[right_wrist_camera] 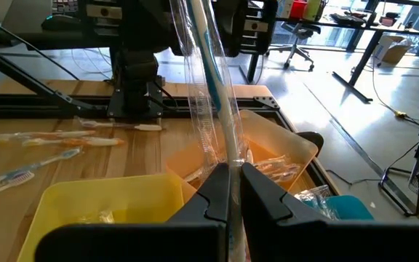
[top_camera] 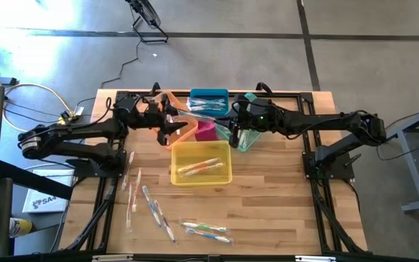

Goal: Pick & Place Toothbrushes
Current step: Put the blue toothbrush into the blue bin

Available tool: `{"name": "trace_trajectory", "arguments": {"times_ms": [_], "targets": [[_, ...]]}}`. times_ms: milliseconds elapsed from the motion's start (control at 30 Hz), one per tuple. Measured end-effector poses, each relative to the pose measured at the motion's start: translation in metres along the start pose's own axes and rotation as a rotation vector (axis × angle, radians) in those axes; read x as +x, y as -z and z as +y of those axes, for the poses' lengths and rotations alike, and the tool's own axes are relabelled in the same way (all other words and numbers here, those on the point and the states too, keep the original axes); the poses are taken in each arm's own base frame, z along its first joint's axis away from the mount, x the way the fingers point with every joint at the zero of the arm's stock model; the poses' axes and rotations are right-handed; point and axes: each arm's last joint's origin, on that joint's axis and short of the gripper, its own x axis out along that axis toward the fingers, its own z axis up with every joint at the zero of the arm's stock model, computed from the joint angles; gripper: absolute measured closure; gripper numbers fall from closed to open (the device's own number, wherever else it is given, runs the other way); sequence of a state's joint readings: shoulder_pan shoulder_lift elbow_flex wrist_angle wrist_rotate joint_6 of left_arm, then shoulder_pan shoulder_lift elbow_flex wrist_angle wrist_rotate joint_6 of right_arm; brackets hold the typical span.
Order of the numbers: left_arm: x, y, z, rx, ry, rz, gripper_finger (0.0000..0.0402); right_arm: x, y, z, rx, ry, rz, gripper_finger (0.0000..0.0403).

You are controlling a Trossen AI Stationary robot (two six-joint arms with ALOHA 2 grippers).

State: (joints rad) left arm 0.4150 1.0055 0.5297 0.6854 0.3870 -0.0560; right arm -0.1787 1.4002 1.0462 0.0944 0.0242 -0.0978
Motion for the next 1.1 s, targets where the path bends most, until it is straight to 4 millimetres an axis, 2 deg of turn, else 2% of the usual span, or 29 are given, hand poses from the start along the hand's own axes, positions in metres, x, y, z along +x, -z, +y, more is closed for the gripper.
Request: {"name": "trace_trajectory", "arguments": {"times_ms": [400, 800, 1100], "targets": [[0.013, 0.006, -0.002, 0.036, -0.018, -0.055, 0.0210, 0.003, 0.003, 0.000, 0.007, -0.001, 0.012, 0.0395], [0.013, 0.008, -0.003, 0.005, 0.016, -0.036, 0.0210, 0.025, 0.020, 0.002, 0.025, -0.005, 0.059, 0.0395], [0.013, 0.010, -0.003, -0.002, 0.014, -0.017, 0.0210, 0.026, 0.015, 0.002, 0.026, -0.001, -0.001, 0.0395]]}}
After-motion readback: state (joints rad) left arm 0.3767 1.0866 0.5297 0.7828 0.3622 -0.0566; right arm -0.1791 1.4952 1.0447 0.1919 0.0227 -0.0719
